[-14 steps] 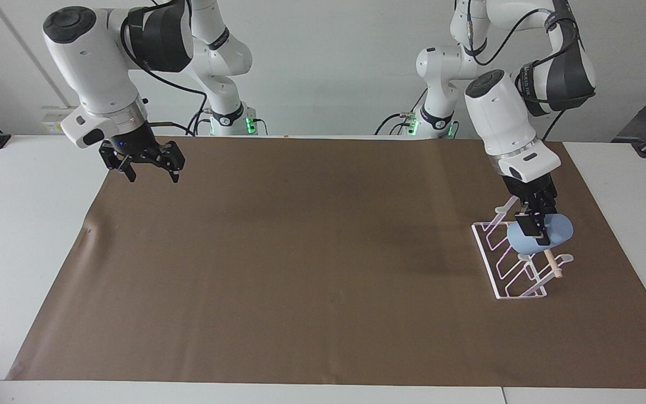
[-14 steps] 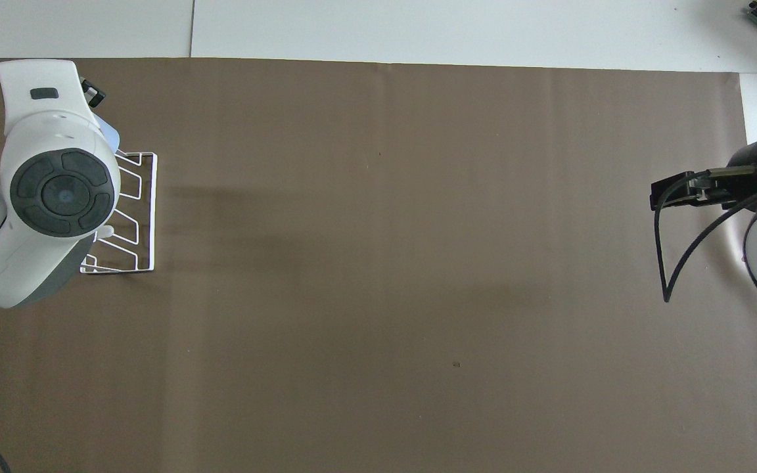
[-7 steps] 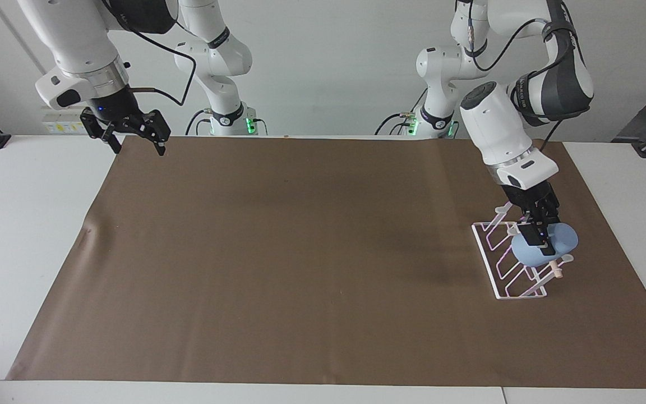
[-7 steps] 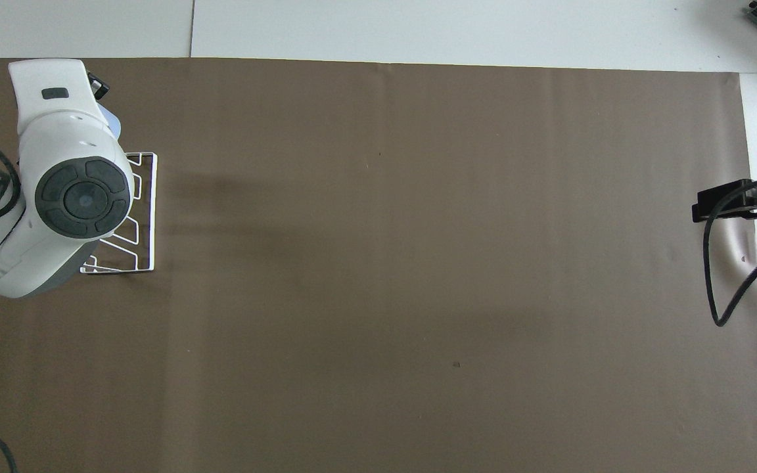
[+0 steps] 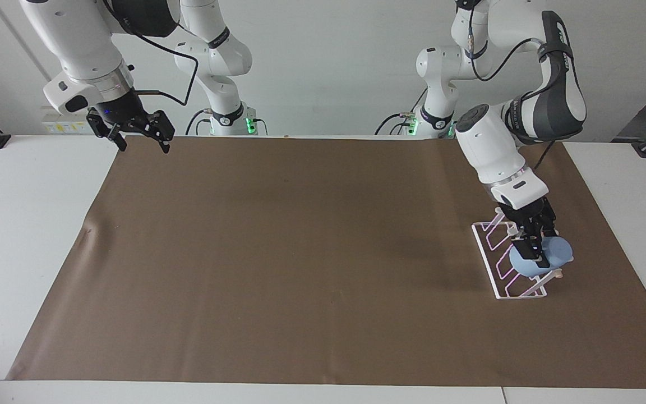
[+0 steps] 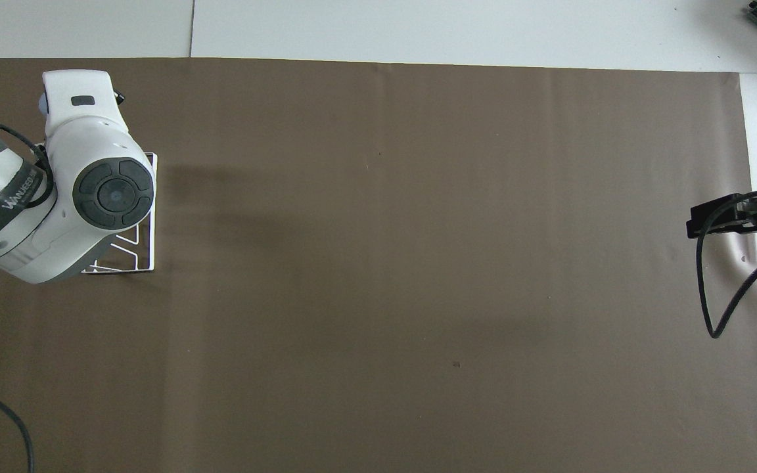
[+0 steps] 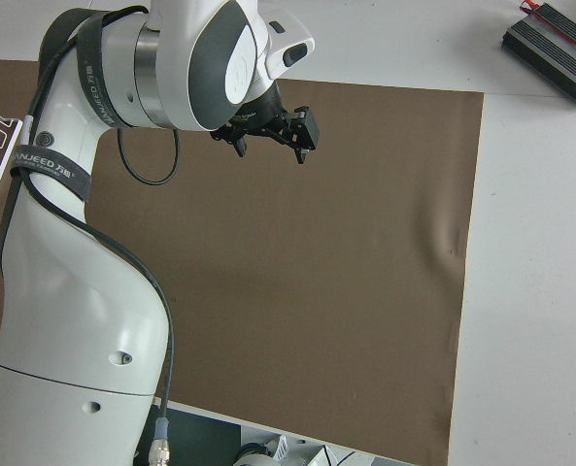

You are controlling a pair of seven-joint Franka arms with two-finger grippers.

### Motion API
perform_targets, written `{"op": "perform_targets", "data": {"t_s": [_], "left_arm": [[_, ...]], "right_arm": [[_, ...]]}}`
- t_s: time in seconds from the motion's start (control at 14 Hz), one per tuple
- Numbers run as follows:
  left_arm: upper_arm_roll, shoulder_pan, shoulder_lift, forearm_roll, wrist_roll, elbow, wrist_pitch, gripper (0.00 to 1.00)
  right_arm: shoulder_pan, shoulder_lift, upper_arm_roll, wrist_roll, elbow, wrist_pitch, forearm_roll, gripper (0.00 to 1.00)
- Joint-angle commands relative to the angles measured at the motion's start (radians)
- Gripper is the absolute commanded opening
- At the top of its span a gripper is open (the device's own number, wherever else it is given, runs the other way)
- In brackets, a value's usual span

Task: Hang cup on cup holder
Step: 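Lower the cup onto the top rack hook with the left gripper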

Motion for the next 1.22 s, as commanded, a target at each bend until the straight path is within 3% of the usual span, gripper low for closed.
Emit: {"op": "perform_targets", "data": {"t_s": [0.0,0.29,0.72,0.86,0.93,1.0,1.15], "left_arm": [[0.000,0.006,0.010,0.056,-0.046,-0.013,0.013,0.00],[0.000,-0.003,0.004,0.130,-0.154,-0.075,0.009,0.00],[0.000,-0.009,0.007,0.130,-0.178,-0.089,0.001,0.02],[0.000,-0.011,0.008,0.130,-0.175,-0.083,-0.014,0.43],[-0.002,-0.012,0.007,0.130,-0.175,-0.081,-0.027,0.58],[-0.002,-0.012,0.007,0.130,-0.174,-0.081,-0.031,0.70],[-0.002,-0.014,0.004,0.130,-0.172,-0.080,-0.042,0.77]], "right_arm": [[-0.020,-0.018,0.012,0.009,0.004,-0.023,0.000,1.00],[-0.015,-0.059,0.011,0.017,-0.074,-0.016,0.054,1.00],[-0.025,-0.058,0.008,0.009,-0.068,0.001,0.054,1.00],[-0.025,-0.058,0.008,0.009,-0.068,0.001,0.054,1.00],[-0.023,-0.058,0.008,0.009,-0.068,0.001,0.054,1.00],[-0.023,-0.058,0.008,0.009,-0.068,0.001,0.054,1.00],[-0.017,-0.058,0.008,0.022,-0.068,0.021,0.054,1.00]]}}
